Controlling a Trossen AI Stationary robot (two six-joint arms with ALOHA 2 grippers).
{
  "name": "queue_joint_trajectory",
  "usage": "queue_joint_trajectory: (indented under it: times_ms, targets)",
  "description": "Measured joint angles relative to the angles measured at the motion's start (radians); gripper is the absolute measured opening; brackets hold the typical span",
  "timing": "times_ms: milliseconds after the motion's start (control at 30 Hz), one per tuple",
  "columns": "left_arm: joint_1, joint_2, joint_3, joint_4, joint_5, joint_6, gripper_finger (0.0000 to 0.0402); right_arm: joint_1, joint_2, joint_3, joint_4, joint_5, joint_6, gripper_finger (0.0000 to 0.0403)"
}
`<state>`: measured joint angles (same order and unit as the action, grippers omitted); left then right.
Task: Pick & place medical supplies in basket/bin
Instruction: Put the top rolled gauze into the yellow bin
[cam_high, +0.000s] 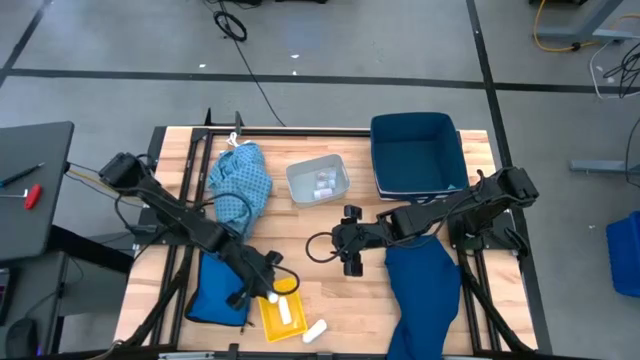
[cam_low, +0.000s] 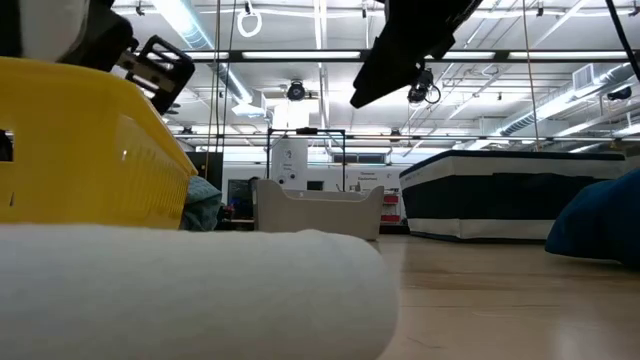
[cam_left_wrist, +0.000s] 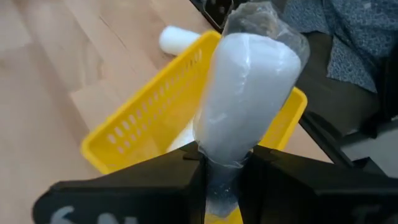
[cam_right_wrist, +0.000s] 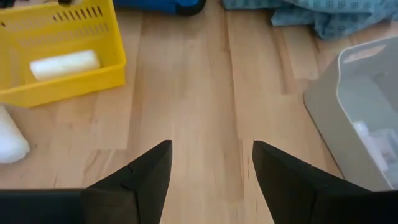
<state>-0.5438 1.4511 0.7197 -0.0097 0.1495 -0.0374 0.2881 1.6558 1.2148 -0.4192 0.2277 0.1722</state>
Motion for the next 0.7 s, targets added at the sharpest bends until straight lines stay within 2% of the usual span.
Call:
queue_joint_trajectory:
  times_ms: [333,500,700]
  targets:
    - [0.000,0.109,0.000,0.100,0.093,-0.014,0.0050,0.007,0.000,0.000,0.005,-0.030,0.007,0.0231]
    - [0.000,0.133,0.000,0.109,0.103,-0.027,0.0052,0.010,0.000,0.000,0.004,-0.044,0.025,0.0231]
    - [0.000,0.134,0.000,0.112,0.122,-0.038,0.0132,0.019,0.000,0.000,0.004,-0.044,0.027,0.0231]
